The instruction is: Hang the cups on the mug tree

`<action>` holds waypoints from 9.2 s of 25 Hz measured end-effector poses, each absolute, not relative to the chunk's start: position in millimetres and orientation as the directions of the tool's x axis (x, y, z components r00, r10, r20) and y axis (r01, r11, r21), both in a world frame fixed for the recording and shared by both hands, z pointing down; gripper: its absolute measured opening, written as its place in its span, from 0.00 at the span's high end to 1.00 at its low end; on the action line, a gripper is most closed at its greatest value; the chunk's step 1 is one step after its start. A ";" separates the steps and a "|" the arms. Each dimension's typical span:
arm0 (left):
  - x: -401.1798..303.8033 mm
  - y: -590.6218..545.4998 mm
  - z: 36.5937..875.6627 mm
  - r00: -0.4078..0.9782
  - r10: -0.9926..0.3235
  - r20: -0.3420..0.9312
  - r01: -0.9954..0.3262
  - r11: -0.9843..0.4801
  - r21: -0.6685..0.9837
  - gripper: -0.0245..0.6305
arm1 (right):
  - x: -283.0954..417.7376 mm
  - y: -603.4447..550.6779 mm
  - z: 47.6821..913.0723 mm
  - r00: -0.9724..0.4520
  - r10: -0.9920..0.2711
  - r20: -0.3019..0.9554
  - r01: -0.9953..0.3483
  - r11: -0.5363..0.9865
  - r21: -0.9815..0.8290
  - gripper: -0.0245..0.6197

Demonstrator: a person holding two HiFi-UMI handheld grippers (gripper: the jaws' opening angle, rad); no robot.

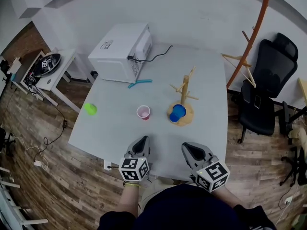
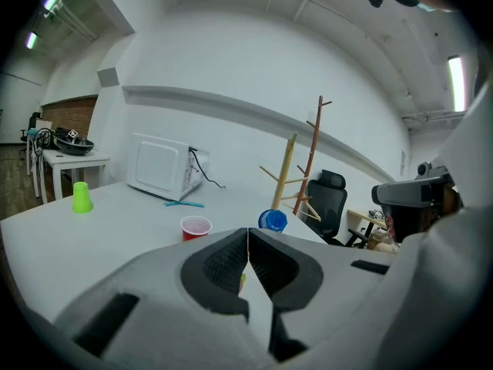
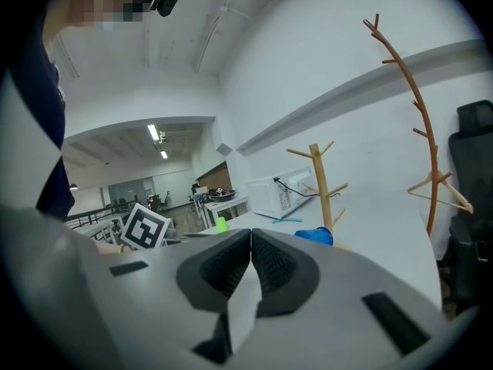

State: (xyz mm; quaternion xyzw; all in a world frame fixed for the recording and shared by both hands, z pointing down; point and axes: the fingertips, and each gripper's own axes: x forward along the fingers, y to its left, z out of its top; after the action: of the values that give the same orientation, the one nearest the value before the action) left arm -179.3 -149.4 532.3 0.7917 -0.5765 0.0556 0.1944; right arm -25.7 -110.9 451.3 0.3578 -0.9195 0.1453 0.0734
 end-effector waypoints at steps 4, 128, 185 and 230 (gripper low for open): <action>-189.9 -158.3 539.0 0.343 -0.883 0.319 -0.930 -0.271 0.250 0.93 | -33.0 -115.9 451.2 -0.716 -0.656 0.241 -0.698 0.686 -0.207 0.92; -134.6 -369.5 524.5 0.466 -0.717 0.518 -0.582 -0.689 -0.432 0.52 | -35.8 -128.4 455.9 -0.521 -0.821 0.235 -0.850 0.474 -0.229 0.92; -53.4 -363.5 477.6 0.356 -0.831 0.428 0.152 -0.401 -0.904 0.52 | -14.2 -115.2 450.8 -0.541 -0.812 0.218 -0.837 0.497 -0.227 0.92; -87.0 -318.2 462.1 0.445 -0.806 0.392 -0.062 -0.464 -0.884 0.52 | -62.4 -113.3 455.2 -0.624 -0.753 0.210 -0.779 0.576 -0.246 0.92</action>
State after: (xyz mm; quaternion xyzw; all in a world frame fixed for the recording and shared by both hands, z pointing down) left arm -87.0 -318.2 462.1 0.7357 -0.2949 0.4368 -0.4254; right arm -62.4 -113.3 455.2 0.4319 -0.8868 0.1589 0.0411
